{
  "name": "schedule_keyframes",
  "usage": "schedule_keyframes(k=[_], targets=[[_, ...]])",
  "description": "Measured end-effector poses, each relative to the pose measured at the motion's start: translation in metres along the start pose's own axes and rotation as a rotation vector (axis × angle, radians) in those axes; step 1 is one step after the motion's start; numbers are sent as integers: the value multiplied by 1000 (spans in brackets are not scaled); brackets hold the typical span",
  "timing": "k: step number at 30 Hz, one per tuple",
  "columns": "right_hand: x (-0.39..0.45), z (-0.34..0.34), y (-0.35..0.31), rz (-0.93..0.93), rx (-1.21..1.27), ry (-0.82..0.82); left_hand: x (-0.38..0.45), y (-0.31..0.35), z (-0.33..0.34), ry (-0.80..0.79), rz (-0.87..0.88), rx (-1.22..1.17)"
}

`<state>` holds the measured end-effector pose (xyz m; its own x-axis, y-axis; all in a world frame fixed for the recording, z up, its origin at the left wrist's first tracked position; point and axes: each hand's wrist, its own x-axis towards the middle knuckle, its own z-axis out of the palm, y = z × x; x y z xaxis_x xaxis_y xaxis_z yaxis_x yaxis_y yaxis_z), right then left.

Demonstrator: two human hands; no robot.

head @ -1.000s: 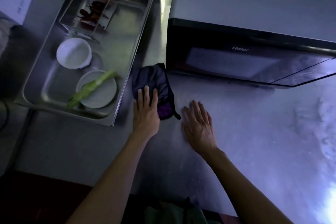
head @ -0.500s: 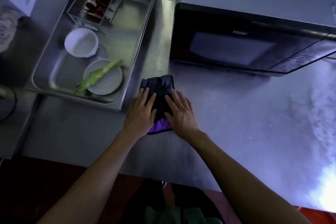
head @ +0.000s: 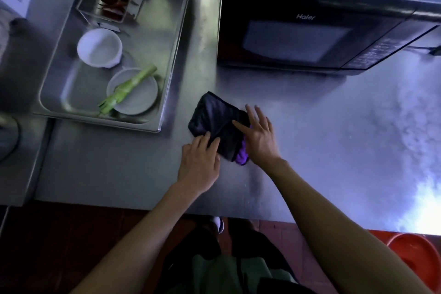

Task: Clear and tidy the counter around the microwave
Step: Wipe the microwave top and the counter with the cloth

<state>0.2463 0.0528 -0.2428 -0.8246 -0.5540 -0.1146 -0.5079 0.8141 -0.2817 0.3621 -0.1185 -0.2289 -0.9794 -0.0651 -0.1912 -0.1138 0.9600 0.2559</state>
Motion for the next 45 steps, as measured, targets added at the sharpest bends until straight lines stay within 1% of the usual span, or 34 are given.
schedule_keyframes(k=[2, 3, 5, 6, 8, 10, 13, 19, 22, 25, 31, 36, 39, 42, 45], targets=[[-13, 0, -6, 44, 57, 115, -1, 1, -4, 131, 85, -109], [-20, 3, -12, 50, 89, 160, 4, -2, -8, 211, 101, -145], [-33, 10, -26, 62, 145, 164, 19, -13, -18, 322, 91, -127], [-37, 13, -34, 81, 162, 116, 27, -19, -22, 339, 92, -102], [-39, 21, -43, 134, 155, -18, 41, -27, -21, 284, 157, -28], [-39, 26, -44, 148, 101, -106, 50, -33, -11, 156, 225, 68], [-37, 23, -36, 120, 41, -170, 55, -34, 1, 10, 222, 113], [-32, 1, 6, 180, 96, -227, 72, 4, 2, -106, 221, 150], [-34, -14, 42, 229, 145, -211, 96, 35, 2, -114, 267, 171], [-43, -24, 97, 268, 129, -165, 126, 76, 6, -109, 319, 181], [-67, -52, 217, 372, 143, -98, 173, 201, 32, -141, 388, 210], [-80, -79, 317, 433, 171, -58, 209, 306, 56, -167, 381, 212], [-80, -93, 371, 449, 185, -36, 238, 359, 62, -183, 349, 203], [-68, -99, 412, 446, 190, -14, 263, 395, 68, -177, 301, 201], [-51, -104, 440, 436, 196, 10, 287, 415, 70, -172, 259, 209]])
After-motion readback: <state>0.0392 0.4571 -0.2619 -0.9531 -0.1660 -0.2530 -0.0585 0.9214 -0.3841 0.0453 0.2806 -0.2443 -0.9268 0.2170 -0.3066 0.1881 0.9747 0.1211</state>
